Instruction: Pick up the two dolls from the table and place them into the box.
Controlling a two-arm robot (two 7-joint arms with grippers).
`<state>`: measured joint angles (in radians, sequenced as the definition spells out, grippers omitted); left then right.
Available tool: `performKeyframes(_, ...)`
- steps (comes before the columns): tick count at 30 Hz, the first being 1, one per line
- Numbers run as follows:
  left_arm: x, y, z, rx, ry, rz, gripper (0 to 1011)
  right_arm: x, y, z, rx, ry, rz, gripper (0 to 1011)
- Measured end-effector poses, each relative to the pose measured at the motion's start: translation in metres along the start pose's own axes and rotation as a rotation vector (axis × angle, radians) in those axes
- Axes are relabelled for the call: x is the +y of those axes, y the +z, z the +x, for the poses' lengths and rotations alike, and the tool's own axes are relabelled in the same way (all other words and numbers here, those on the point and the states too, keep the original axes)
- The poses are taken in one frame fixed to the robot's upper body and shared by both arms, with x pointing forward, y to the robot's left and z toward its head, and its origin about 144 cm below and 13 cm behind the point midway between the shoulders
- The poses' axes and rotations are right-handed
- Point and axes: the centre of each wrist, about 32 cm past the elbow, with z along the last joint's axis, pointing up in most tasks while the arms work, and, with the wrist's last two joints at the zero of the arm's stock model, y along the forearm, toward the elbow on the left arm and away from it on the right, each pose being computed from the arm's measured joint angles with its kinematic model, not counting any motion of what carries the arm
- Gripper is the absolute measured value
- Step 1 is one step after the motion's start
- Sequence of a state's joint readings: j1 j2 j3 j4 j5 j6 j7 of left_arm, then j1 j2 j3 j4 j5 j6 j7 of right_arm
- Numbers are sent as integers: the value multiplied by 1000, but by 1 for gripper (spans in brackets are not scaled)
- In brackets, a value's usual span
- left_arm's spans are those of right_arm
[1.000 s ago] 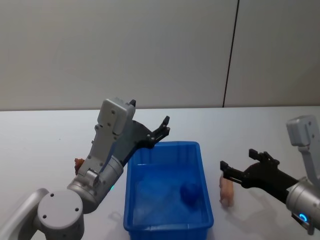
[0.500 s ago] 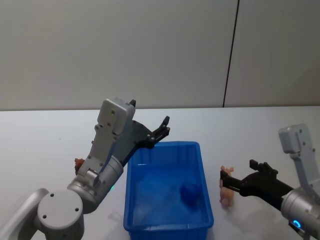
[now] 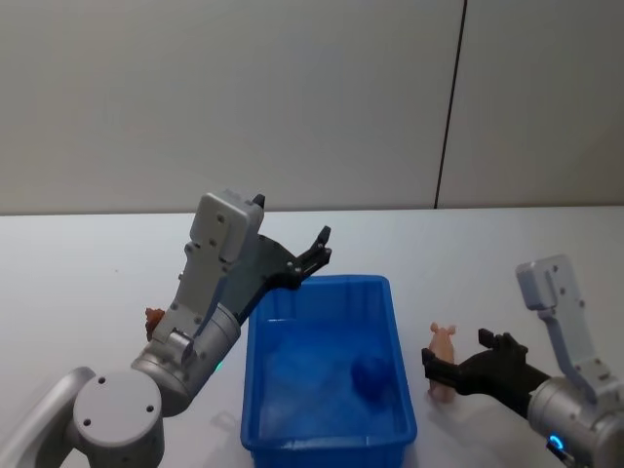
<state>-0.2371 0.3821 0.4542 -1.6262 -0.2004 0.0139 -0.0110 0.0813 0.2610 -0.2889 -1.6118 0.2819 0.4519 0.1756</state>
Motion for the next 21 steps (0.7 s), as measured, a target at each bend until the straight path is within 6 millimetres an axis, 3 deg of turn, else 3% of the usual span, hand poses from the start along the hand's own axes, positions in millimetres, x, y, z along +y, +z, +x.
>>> performKeyframes(21,0,0,0,0,0,0,1001,37,-10,-10,3,-5,-70,1001)
